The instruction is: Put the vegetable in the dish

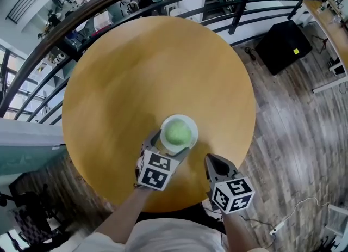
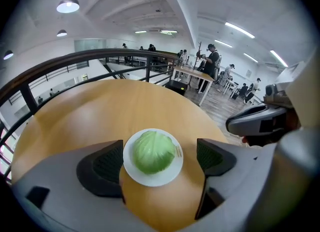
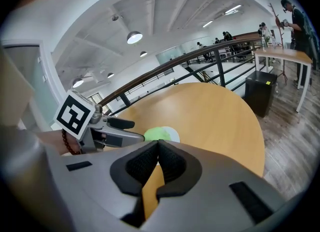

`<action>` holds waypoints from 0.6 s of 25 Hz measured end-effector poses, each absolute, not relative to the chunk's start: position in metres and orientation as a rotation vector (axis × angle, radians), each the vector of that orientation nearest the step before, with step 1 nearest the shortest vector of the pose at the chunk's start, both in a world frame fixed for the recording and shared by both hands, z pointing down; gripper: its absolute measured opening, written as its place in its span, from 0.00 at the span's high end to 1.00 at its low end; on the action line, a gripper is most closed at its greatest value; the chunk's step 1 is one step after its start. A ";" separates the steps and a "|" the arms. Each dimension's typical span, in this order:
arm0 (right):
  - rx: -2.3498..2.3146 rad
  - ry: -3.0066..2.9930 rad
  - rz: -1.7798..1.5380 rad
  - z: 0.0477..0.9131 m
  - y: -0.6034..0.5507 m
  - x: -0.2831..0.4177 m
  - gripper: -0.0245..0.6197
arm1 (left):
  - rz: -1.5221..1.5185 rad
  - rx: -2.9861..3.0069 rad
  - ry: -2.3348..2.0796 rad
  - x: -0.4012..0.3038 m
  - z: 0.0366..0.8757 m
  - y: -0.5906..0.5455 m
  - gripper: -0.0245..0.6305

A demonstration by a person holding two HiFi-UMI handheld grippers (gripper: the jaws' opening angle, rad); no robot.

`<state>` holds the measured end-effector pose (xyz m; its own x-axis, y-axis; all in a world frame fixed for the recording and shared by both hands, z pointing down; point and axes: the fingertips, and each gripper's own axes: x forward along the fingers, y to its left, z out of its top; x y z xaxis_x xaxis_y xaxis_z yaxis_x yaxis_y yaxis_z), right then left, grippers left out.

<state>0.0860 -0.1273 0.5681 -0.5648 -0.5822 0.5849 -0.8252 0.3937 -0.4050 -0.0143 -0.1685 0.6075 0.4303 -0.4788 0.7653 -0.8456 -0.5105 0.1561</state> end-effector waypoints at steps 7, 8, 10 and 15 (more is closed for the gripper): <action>1.229 -2.331 0.898 0.526 -0.085 0.081 0.94 | 0.843 2.214 -1.133 -0.031 0.536 -0.099 0.57; 1.231 -2.333 0.887 0.521 -0.081 0.080 0.94 | 0.827 2.213 -1.147 -0.035 0.528 -0.093 0.62; 1.219 -2.334 0.868 0.509 -0.071 0.077 0.94 | 0.808 2.203 -1.190 -0.046 0.515 -0.083 0.78; 1.175 -2.348 0.827 0.483 -0.043 0.059 0.94 | 0.752 2.207 -1.213 -0.063 0.491 -0.053 0.91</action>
